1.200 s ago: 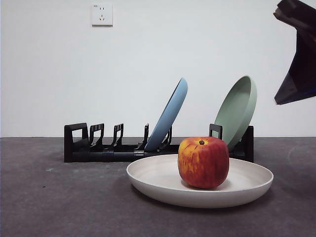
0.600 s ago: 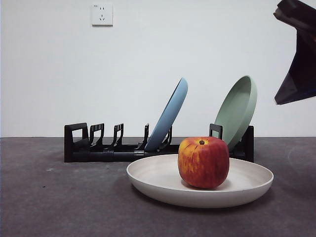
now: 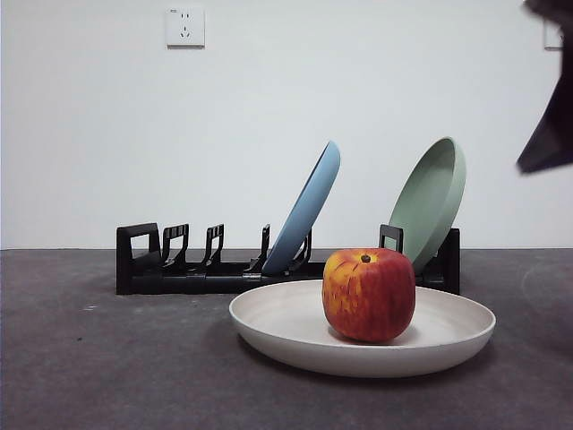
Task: Take the yellow plate from the plate rack,put the plate on the table,take the apple from the table,put the apple in the plate
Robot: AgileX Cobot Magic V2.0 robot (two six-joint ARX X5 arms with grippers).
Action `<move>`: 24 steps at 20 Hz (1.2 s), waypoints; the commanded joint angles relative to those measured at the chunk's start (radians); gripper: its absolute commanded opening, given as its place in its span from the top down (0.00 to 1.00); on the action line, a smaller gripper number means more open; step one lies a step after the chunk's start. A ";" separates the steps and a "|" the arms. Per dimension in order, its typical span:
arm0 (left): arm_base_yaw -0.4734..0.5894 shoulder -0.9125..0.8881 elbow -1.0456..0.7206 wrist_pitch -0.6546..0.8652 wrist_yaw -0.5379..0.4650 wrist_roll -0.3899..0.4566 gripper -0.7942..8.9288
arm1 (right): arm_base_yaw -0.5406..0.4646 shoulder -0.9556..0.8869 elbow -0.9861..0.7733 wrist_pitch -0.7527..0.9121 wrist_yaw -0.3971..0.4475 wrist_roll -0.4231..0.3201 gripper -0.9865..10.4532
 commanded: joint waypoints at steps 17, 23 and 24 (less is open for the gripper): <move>0.003 -0.003 -0.016 0.006 -0.001 -0.009 0.92 | -0.496 -0.613 -0.404 0.210 -0.108 -0.182 0.91; 0.003 -0.003 -0.016 0.006 -0.002 -0.009 0.92 | -0.496 -0.613 -0.442 0.216 -0.109 -0.174 0.91; 0.003 -0.003 -0.016 0.006 -0.002 -0.009 0.92 | -0.496 -0.613 -0.442 0.215 -0.108 -0.179 0.91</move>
